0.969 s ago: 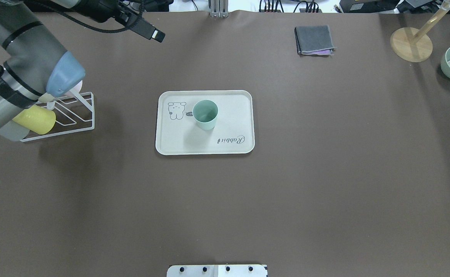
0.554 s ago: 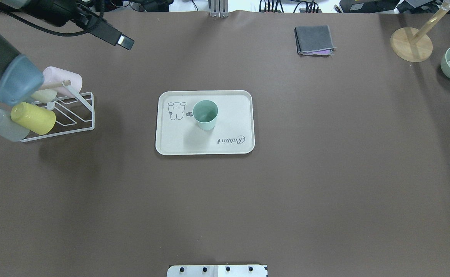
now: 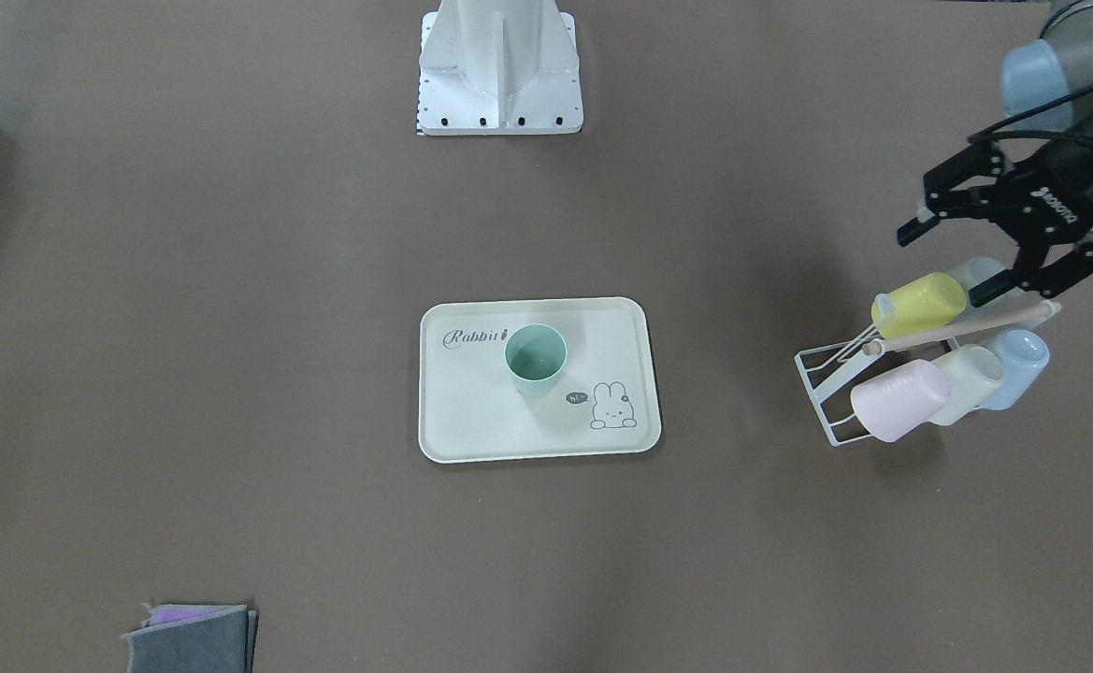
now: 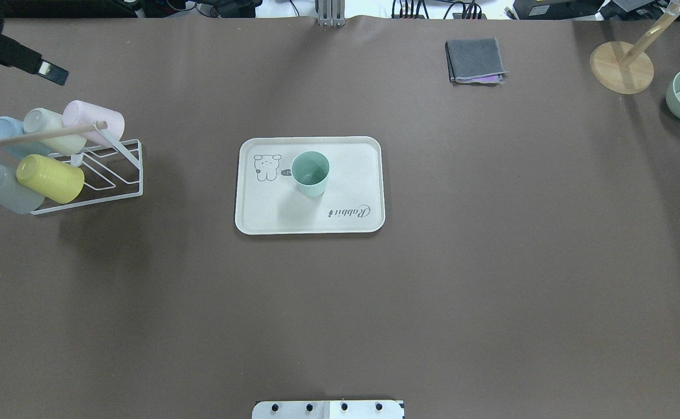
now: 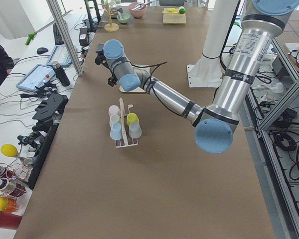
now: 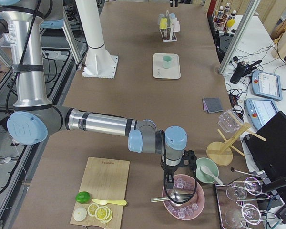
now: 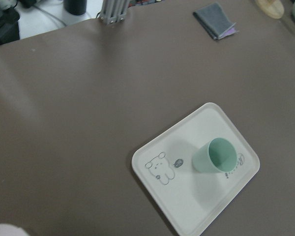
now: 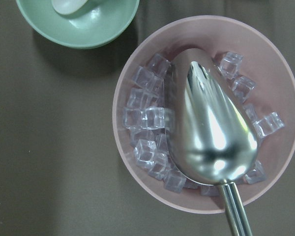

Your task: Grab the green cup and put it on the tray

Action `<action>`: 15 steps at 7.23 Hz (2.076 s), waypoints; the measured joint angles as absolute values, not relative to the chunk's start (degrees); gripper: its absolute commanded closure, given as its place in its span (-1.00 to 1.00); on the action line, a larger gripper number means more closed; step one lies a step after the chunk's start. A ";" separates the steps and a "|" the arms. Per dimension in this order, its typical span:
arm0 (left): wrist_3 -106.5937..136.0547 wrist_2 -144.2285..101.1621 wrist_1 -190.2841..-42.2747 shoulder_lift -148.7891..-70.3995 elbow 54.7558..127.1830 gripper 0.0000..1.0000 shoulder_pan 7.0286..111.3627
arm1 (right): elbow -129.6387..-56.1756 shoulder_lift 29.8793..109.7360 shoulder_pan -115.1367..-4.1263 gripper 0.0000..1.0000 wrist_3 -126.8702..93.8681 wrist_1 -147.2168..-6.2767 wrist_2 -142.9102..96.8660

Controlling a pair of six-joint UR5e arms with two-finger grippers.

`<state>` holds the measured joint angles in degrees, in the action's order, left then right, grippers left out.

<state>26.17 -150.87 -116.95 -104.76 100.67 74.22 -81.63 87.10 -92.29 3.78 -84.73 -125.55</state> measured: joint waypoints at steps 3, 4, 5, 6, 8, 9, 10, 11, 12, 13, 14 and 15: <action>23.82 -152.10 -116.96 -93.03 97.82 -0.97 80.28 | -81.62 87.13 -92.29 -1.00 3.74 -84.69 -125.55; 22.33 -150.64 -116.91 -91.21 96.94 -0.97 81.51 | -81.73 87.15 -92.29 -1.00 3.76 -84.66 -125.53; 18.44 -147.96 -116.20 -89.72 96.47 -0.97 82.03 | -81.83 87.17 -92.29 -1.00 3.75 -84.65 -125.52; 13.78 -145.47 -113.20 -89.00 96.45 -0.97 82.35 | -81.91 87.18 -92.29 -1.00 3.74 -84.64 -125.45; 2.47 -139.40 -100.65 -89.26 97.58 -0.97 82.79 | -81.95 87.13 -92.28 -1.00 3.68 -84.67 -125.29; -2.08 -136.30 -92.47 -89.91 99.12 -0.97 83.15 | -81.98 87.13 -92.28 -1.00 3.68 -84.66 -125.22; -5.53 -134.82 -85.28 -90.96 100.03 -0.97 84.15 | -81.99 87.15 -92.29 -1.00 3.70 -84.65 -125.18; -7.68 -134.26 -80.46 -91.70 100.01 -0.97 85.70 | -81.99 87.17 -92.29 -1.00 3.74 -84.64 -125.16; -8.72 -134.06 -78.08 -91.66 98.92 -0.97 87.00 | -81.91 87.18 -92.29 -1.00 3.77 -84.64 -125.16; -9.38 -133.35 -77.24 -91.49 97.33 -0.97 88.12 | -81.81 87.19 -92.28 -1.00 3.77 -84.64 -125.17; -9.68 -131.18 -77.02 -91.36 96.44 -0.97 88.61 | -81.78 87.19 -92.29 -1.00 3.78 -84.64 -125.19; -9.83 -129.20 -76.92 -91.26 96.11 -0.97 88.82 | -81.75 87.19 -92.29 -1.00 3.78 -84.64 -125.18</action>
<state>-9.83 -129.20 -76.92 -91.26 96.11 88.82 -81.75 87.19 -92.29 3.78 -84.64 -125.18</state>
